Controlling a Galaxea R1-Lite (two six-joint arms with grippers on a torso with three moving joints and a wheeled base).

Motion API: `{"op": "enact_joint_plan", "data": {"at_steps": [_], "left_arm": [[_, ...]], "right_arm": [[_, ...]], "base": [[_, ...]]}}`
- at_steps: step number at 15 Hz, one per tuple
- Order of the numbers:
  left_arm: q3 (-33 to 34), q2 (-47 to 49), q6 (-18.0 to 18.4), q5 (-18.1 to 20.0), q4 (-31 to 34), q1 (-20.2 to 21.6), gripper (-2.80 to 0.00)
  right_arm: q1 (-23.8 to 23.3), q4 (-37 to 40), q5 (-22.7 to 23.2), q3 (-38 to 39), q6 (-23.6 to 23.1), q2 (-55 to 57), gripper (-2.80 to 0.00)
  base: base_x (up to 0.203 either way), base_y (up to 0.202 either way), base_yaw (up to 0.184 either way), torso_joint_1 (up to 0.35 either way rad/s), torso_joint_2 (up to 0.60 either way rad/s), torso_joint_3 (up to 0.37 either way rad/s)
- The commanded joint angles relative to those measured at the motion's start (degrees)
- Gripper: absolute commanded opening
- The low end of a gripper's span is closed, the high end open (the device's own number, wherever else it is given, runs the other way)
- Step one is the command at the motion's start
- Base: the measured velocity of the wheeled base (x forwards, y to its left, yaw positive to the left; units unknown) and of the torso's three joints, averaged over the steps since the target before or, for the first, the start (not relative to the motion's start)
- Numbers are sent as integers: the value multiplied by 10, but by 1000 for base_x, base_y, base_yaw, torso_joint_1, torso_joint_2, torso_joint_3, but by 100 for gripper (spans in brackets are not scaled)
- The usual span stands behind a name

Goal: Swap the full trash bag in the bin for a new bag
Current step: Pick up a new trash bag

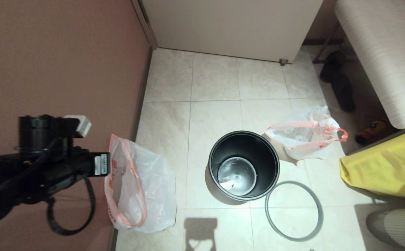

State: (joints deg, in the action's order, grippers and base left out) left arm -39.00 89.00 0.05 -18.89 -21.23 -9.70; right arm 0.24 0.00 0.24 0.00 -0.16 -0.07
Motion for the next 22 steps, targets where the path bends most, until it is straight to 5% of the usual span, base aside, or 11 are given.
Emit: {"op": "enact_joint_plan", "data": {"at_steps": [1, 8, 14, 16, 22], "left_arm": [[-29, 184, -12, -30, -28, -21, -280], [-186, 540, -44, -163, -119, -57, -280], [-262, 607, -60, -274, -125, -61, -280], [-258, 605, -83, -274, -126, -61, 0], [-248, 596, -191, -272, -130, -60, 0]], "right_arm": [[0, 0, 0, 0, 0, 1, -280], [0, 0, 0, 0, 0, 1, -280], [0, 0, 0, 0, 0, 1, -280], [0, 0, 0, 0, 0, 1, -280], [0, 0, 0, 0, 0, 1, -280]], "base": [[0, 0, 0, 0, 0, 0], [0, 0, 0, 0, 0, 0], [0, 0, 0, 0, 0, 0], [0, 0, 0, 0, 0, 0], [0, 0, 0, 0, 0, 0]]}}
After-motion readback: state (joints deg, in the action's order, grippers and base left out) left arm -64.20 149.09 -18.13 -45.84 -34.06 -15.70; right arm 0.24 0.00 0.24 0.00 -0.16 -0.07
